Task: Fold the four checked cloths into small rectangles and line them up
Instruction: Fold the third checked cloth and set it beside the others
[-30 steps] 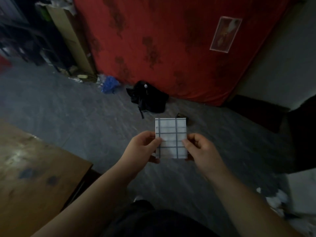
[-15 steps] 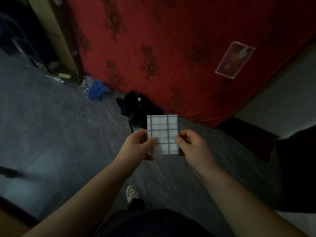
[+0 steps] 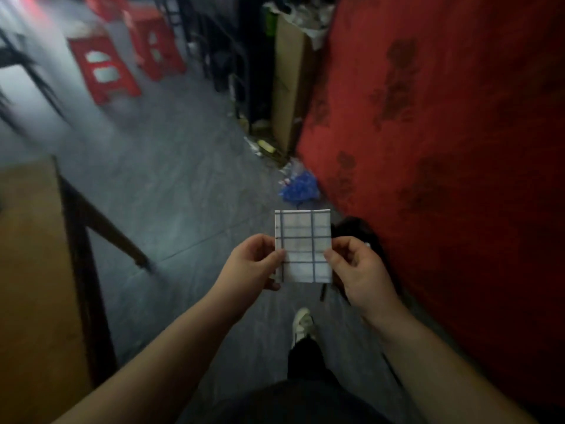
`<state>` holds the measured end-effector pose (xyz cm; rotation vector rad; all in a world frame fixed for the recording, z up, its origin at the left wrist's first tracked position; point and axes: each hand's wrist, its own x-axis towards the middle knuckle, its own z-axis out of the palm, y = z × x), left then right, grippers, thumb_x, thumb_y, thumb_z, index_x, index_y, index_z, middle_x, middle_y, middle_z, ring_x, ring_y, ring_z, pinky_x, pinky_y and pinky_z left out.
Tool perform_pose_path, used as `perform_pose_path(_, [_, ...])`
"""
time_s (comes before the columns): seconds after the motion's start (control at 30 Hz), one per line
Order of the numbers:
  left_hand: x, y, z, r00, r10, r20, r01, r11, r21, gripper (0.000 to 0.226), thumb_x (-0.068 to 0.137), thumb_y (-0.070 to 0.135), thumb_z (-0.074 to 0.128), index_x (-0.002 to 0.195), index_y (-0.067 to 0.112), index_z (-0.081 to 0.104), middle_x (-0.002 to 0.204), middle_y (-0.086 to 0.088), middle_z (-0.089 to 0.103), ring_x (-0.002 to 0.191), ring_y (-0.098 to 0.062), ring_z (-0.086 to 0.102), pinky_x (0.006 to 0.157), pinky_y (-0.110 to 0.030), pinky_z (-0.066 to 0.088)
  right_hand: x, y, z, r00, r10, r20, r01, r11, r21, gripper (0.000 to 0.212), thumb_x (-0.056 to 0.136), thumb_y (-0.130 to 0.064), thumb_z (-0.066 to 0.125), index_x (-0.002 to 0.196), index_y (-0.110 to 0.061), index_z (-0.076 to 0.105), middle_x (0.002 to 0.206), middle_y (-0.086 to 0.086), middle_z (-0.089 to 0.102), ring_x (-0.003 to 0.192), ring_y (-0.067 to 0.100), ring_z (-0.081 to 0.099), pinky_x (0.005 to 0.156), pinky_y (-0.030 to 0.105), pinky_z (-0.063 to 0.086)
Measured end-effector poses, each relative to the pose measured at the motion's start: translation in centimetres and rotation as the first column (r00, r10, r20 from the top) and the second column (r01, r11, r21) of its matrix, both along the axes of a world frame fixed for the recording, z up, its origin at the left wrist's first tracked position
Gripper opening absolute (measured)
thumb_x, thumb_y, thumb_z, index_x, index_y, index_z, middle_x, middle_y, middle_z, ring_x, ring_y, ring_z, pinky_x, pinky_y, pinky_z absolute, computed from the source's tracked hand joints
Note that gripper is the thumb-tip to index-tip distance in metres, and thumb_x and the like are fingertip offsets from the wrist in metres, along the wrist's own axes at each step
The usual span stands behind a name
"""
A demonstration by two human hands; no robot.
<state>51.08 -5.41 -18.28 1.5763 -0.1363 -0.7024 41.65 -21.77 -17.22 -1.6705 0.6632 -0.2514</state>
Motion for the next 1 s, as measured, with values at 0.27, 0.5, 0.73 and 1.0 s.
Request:
perform_pose_path(0.27, [17.4, -3.2, -1.1, 0.972, 0.214, 0.094, -0.223, 0.970, 0.094, 0.006, 0.097, 0.009, 0.061, 0.095, 0.004, 0.063, 0.084, -0.016, 0.065, 0.074, -0.025, 0.059, 0.059, -0.033, 0.052, 20.8, -5.3, -2.5, 0.964, 0.265, 0.026, -0.266, 0.964, 0.016, 0.006, 0.095, -0.010, 0.066, 0.096, -0.016, 0.064, 0.089, 0.011, 0.071, 0.076, 0.013, 0.064, 0.069, 0.033, 0.054])
perform_pose_path(0.5, [31.4, -2.7, 1.1, 0.891, 0.420, 0.171, -0.448, 0.875, 0.185, 0.008, 0.097, 0.012, 0.061, 0.100, 0.007, 0.065, 0.094, -0.017, 0.070, 0.073, -0.017, 0.063, 0.061, -0.026, 0.054, 39.8, -5.6, -1.5, 0.843, 0.537, -0.024, -0.536, 0.844, 0.025, 0.004, 0.096, -0.014, 0.065, 0.095, -0.018, 0.063, 0.082, 0.002, 0.068, 0.070, 0.008, 0.062, 0.063, 0.025, 0.051])
perform_pose_path(0.73, [43.3, 3.9, 0.3, 0.762, 0.631, 0.148, -0.647, 0.751, 0.131, 0.005, 0.097, 0.014, 0.061, 0.095, 0.012, 0.065, 0.082, -0.004, 0.069, 0.067, -0.010, 0.063, 0.061, -0.030, 0.053, 55.9, 1.1, -1.3, 0.716, 0.698, -0.020, -0.694, 0.714, 0.099, 0.002, 0.096, -0.010, 0.064, 0.096, -0.012, 0.065, 0.088, 0.008, 0.072, 0.074, 0.011, 0.066, 0.063, 0.024, 0.055])
perform_pose_path(1.0, [62.0, 14.9, -1.1, 0.661, 0.746, 0.084, -0.750, 0.657, 0.074, 0.007, 0.098, 0.013, 0.059, 0.102, 0.010, 0.064, 0.089, -0.005, 0.071, 0.071, -0.010, 0.065, 0.057, -0.023, 0.052, 77.2, 13.1, -1.3, 0.614, 0.789, -0.024, -0.787, 0.614, 0.062, 0.006, 0.098, -0.011, 0.062, 0.098, -0.015, 0.066, 0.091, 0.005, 0.073, 0.076, 0.010, 0.067, 0.064, 0.023, 0.054])
